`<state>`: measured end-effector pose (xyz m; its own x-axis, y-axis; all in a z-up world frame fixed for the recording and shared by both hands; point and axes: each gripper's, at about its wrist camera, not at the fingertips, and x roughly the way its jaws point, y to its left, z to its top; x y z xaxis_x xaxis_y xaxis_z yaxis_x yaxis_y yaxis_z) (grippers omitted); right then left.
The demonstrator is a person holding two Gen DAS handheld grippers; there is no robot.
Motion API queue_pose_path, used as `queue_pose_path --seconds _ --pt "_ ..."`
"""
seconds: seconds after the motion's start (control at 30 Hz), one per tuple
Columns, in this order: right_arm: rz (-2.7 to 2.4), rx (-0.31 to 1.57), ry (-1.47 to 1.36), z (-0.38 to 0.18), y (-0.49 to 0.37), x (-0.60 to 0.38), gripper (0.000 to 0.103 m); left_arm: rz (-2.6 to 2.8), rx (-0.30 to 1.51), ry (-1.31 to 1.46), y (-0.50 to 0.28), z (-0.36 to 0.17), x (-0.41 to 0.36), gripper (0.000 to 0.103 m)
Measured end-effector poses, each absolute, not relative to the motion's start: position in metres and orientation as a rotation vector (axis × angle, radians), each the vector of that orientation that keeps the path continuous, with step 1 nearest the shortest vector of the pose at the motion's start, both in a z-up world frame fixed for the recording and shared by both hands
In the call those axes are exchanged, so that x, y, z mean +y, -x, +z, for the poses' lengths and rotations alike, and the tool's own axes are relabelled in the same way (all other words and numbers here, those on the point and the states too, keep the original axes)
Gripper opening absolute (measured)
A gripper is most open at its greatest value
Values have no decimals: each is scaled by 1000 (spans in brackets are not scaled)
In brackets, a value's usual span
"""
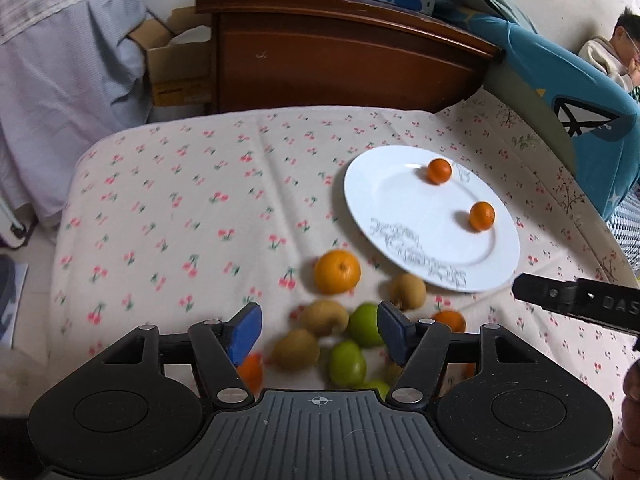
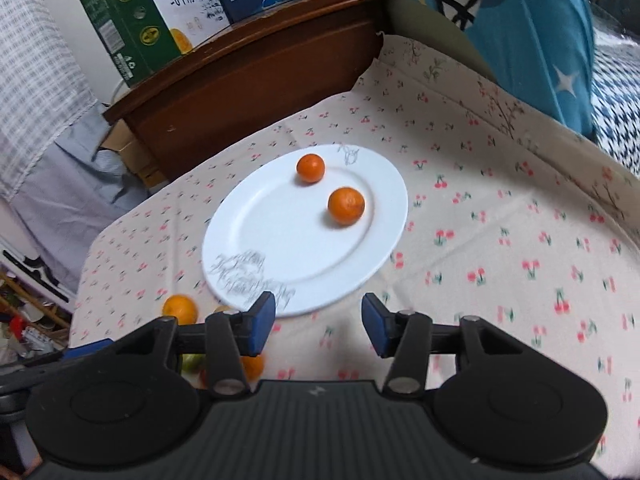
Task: Organize fruits
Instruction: 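Withdraw both open tools from the plate back to the fruit pile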
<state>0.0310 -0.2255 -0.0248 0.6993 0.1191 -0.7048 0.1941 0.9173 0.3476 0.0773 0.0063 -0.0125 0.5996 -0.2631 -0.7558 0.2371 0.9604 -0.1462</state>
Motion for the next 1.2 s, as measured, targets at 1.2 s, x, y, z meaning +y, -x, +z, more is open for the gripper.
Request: queue_pose_path --seconds 1.2 --pt "125 871 -403 -54 34 -185 37 -192 854 29 -46 -36 51 53"
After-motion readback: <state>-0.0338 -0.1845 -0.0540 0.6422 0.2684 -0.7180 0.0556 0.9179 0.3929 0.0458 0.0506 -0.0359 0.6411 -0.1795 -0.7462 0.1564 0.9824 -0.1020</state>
